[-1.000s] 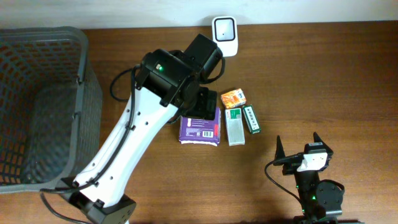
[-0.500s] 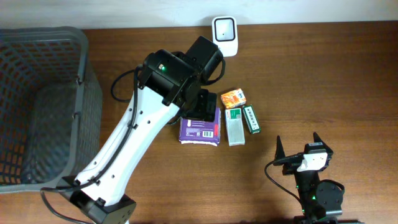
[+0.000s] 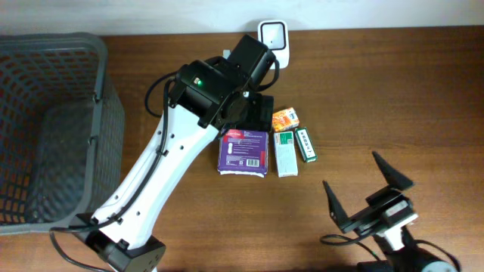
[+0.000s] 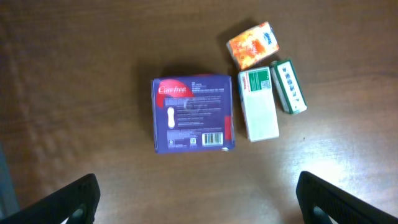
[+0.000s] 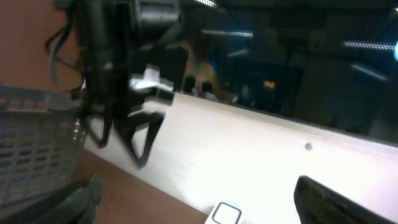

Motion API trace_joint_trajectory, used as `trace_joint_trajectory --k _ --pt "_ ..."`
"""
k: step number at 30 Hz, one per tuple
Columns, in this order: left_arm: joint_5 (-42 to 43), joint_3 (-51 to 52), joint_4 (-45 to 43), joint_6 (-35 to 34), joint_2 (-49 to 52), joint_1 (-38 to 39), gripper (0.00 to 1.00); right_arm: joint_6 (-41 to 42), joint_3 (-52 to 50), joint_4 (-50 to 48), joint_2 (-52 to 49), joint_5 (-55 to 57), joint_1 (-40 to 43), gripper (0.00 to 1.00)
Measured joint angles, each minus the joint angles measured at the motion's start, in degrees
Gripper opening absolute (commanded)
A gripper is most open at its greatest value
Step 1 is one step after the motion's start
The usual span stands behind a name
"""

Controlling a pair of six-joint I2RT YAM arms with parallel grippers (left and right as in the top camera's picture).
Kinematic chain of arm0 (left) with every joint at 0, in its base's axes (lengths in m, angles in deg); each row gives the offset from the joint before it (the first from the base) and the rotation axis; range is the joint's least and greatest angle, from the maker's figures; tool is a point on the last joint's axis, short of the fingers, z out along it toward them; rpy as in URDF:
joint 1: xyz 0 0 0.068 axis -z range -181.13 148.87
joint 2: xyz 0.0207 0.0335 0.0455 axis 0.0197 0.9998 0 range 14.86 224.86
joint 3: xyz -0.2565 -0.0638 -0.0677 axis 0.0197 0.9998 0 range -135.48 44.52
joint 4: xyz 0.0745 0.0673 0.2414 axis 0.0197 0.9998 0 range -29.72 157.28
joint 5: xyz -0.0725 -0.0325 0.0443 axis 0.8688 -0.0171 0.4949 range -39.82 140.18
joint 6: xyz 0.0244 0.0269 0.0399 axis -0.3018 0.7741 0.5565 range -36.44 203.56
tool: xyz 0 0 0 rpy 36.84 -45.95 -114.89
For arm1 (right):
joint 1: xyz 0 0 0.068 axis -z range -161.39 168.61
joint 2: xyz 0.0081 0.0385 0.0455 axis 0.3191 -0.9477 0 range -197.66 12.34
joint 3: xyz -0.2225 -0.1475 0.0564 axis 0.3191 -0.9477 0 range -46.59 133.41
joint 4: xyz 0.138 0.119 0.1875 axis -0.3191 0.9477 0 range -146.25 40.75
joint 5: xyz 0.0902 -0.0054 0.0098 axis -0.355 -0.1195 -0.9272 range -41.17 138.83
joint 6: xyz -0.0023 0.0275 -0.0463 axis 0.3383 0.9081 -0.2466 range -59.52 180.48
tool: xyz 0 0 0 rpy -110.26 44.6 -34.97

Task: Scan the item barcode
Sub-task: 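Move the right gripper over the green box and grasp it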

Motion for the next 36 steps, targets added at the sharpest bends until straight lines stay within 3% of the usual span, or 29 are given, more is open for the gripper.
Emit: trace_joint_trajectory --k 2,5,7,9,11,13,15,20,23,25,30,34,36 --pt "0.02 0.0 -0.22 0.0 0.17 0.0 0.99 -0.83 19.17 22.08 -12.04 3.3 0.0 0.99" --pt "-0.04 0.04 -1.29 0.0 0.31 -0.55 0.99 -0.74 40.87 43.45 -32.79 3.26 0.0 0.98" --pt "-0.04 0.04 -0.02 0.0 0.31 -3.34 0.99 -0.04 47.63 52.37 -42.27 -4.28 0.04 0.98" --pt "-0.22 0.04 0.13 0.0 0.31 -7.52 0.99 1.6 48.24 54.21 -48.04 -11.85 0.02 0.99" --pt "-0.28 0.04 0.61 0.0 0.31 -10.25 0.99 6.47 49.13 57.55 -53.72 -9.25 0.0 0.99" --pt "-0.33 0.04 2.01 0.0 0.31 -12.22 0.99 11.47 53.33 73.02 -64.72 0.98 0.02 0.99" --pt "-0.42 0.04 2.58 0.0 0.33 -14.25 0.99 11.85 58.99 81.74 -73.07 5.16 0.02 0.99" --pt "-0.42 0.04 3.21 -1.09 0.42 -18.03 0.99 12.87 61.51 79.65 -91.84 -1.99 -0.33 1.0" --pt "-0.44 0.04 3.65 -1.09 0.42 -18.03 0.99 13.07 61.53 78.14 -99.45 -3.08 -3.87 0.89" --pt "-0.79 0.04 3.67 -1.09 0.44 -18.03 0.99 13.11 61.53 74.03 -101.63 -2.95 -8.13 0.89" --pt "-1.33 0.04 5.01 -1.25 0.46 -18.03 0.99 17.55 61.53 64.74 -101.77 17.29 -11.13 0.88" --pt "-1.51 0.04 4.98 -1.25 0.46 -18.03 0.99 16.65 61.53 63.52 -102.25 29.81 -11.13 0.62" --pt "-1.51 0.04 4.98 -1.25 0.46 -18.03 0.99 16.37 61.53 63.52 -104.32 31.56 -11.13 0.61"
